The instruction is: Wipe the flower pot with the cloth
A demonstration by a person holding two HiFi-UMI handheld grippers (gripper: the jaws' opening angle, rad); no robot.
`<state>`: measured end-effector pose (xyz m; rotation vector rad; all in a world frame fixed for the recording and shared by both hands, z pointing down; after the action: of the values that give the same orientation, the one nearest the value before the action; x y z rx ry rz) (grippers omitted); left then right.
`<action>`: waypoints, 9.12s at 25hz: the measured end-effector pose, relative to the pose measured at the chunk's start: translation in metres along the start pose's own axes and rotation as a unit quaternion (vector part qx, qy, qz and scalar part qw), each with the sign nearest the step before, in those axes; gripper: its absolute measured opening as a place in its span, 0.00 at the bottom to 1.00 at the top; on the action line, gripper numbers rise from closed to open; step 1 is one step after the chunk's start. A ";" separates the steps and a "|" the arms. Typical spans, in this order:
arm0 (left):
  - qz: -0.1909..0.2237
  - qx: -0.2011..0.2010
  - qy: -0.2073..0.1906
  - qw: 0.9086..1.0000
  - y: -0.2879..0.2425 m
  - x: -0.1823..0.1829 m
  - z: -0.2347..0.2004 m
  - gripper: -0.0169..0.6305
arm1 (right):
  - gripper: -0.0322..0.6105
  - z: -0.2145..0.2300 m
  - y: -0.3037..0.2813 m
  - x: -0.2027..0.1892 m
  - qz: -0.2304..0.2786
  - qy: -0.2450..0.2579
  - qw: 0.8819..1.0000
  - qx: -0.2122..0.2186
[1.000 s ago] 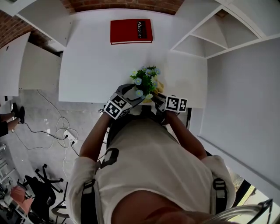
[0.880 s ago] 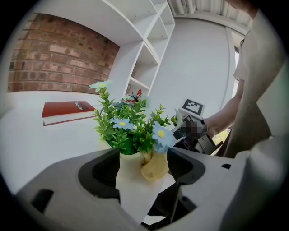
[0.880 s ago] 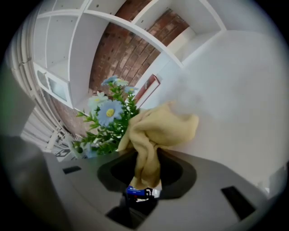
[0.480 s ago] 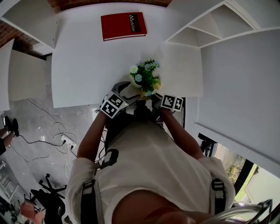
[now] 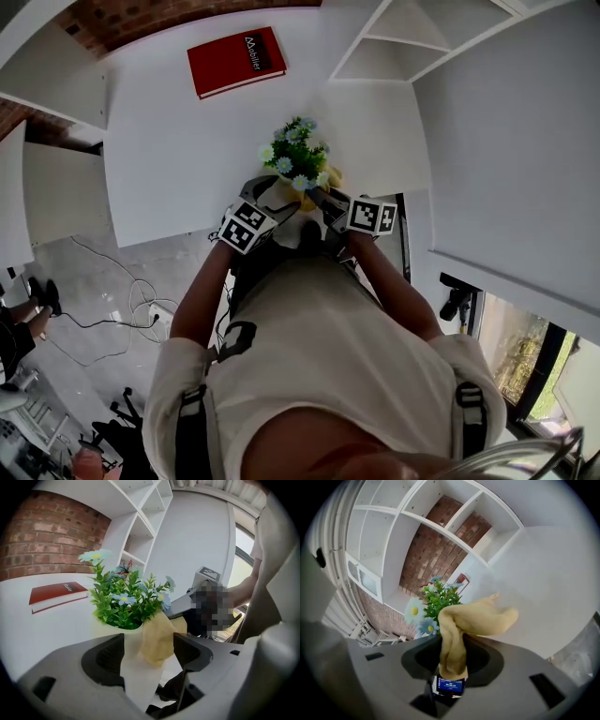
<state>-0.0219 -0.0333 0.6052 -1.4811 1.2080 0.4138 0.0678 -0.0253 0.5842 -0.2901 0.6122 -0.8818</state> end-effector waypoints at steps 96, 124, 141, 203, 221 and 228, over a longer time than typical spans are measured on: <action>-0.013 0.139 0.037 0.990 -0.002 0.017 -0.005 0.43 | 0.26 0.039 -0.030 -0.002 -0.083 -0.010 0.996 0.004; -0.051 0.081 0.008 0.995 -0.006 0.022 -0.044 0.56 | 0.26 0.032 -0.035 0.008 -0.113 0.056 0.992 0.008; -0.087 0.097 -0.012 0.991 -0.002 0.002 -0.047 0.56 | 0.25 0.036 -0.033 0.007 -0.139 0.076 0.987 0.001; -0.058 0.108 0.101 0.987 -0.007 0.001 -0.028 0.56 | 0.25 0.015 -0.051 0.029 -0.096 0.058 0.994 0.006; -0.075 0.057 -0.054 0.994 0.032 0.025 -0.096 0.56 | 0.25 0.031 -0.047 0.042 -0.097 0.059 0.992 -0.059; -0.044 0.063 -0.038 0.996 0.015 0.018 -0.096 0.56 | 0.25 0.015 -0.059 0.049 -0.070 0.048 0.996 -0.028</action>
<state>-0.0607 -0.1241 0.6133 -1.3919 1.0861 0.3248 0.0631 -0.1000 0.6056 -0.3468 0.7127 -1.0177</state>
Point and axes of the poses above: the fingertips, and each gripper's own axes: y backward along the fingers, z to its right, x out of its top, the point moved 3 cm from there along y, backward along the fingers, and after that the axes turned 2 degrees about -x, right-handed, at the moved point
